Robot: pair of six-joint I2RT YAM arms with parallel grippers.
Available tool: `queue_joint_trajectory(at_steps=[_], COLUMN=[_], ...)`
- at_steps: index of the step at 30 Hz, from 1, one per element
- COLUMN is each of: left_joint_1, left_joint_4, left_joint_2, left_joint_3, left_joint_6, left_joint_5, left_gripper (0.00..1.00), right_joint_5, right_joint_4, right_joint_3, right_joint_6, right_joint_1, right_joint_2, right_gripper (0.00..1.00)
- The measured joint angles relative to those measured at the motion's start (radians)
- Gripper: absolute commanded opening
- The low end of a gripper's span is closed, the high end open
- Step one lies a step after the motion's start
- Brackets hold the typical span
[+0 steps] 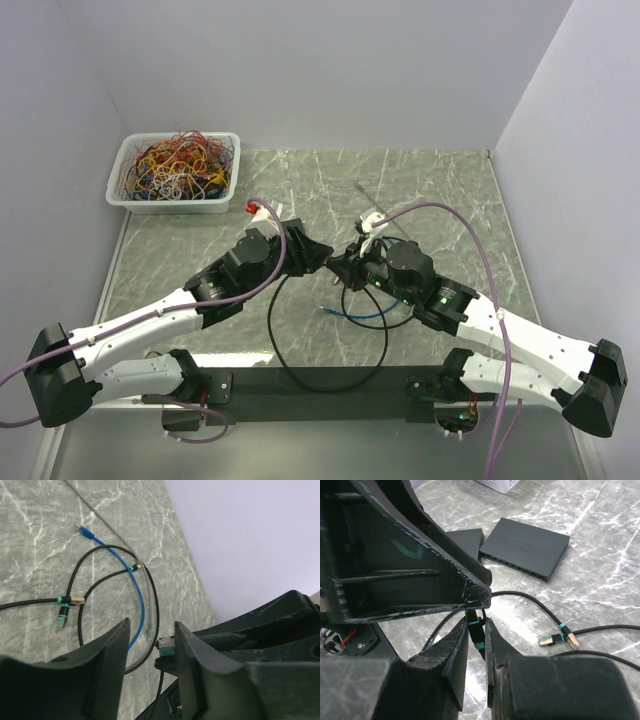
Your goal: Insert the plug into the switch port
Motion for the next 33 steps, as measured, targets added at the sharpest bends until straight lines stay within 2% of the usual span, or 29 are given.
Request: queue_joint_trajectory(at_steps=[3,8,9,11,12,15,17,18,19,20,21,25,28,32,33], left_joint_1=[-0.003,-0.009,-0.01,-0.012,-0.013,-0.014,-0.014,-0.015,-0.015,-0.016,-0.015,-0.008,-0.008,-0.006,-0.006], left_joint_4=[0.005,0.017,0.019,0.026,0.027,0.029,0.03,0.031,0.028,0.019,0.011,-0.051,-0.085,-0.086,-0.082], left_joint_2=[0.0,0.0,0.0,0.0,0.0,0.0,0.0,-0.001,-0.002,-0.005,-0.009,-0.049,-0.126,-0.251,-0.282], left_joint_3=[0.001,0.004,0.004,0.004,0.005,0.006,0.006,0.006,0.008,0.01,0.01,0.01,0.01,0.011,0.011], left_joint_6=[0.0,0.0,0.0,-0.002,-0.002,-0.003,-0.003,-0.002,0.0,0.009,0.016,0.08,0.151,0.249,0.272], left_joint_5=[-0.004,-0.004,-0.003,-0.003,-0.003,-0.003,-0.003,-0.003,-0.003,-0.01,-0.019,-0.056,-0.064,-0.018,0.003], left_gripper=[0.35,0.27,0.19,0.11,0.01,0.0,0.01,0.01,0.01,0.0,0.0,0.01,0.0,0.0,0.01], right_joint_5=[-0.003,-0.007,-0.008,-0.008,-0.008,-0.006,-0.006,-0.006,-0.006,-0.01,-0.015,-0.03,-0.089,-0.297,-0.375], right_joint_4=[0.005,0.008,0.008,0.009,0.009,0.01,0.009,0.008,0.007,0.009,0.009,0.012,0.033,0.124,0.161], right_joint_3=[0.0,0.0,0.0,0.0,0.0,0.0,0.0,0.0,0.0,0.001,0.003,0.032,0.048,0.049,0.049], right_joint_6=[0.006,0.014,0.015,0.018,0.019,0.026,0.034,0.035,0.041,0.044,0.051,0.047,0.054,0.108,0.137], right_joint_1=[0.0,0.0,0.0,0.0,0.0,0.0,0.0,0.0,0.0,0.0,0.0,0.0,-0.015,-0.11,-0.148], right_joint_2=[0.002,0.003,0.003,0.003,0.003,0.002,0.0,-0.002,-0.004,-0.008,-0.014,-0.06,-0.099,-0.133,-0.132], right_gripper=[0.0,0.0,0.0,0.0,0.0,0.01,0.14,0.35,0.44,0.63,0.87,0.88,0.86,0.76,0.71])
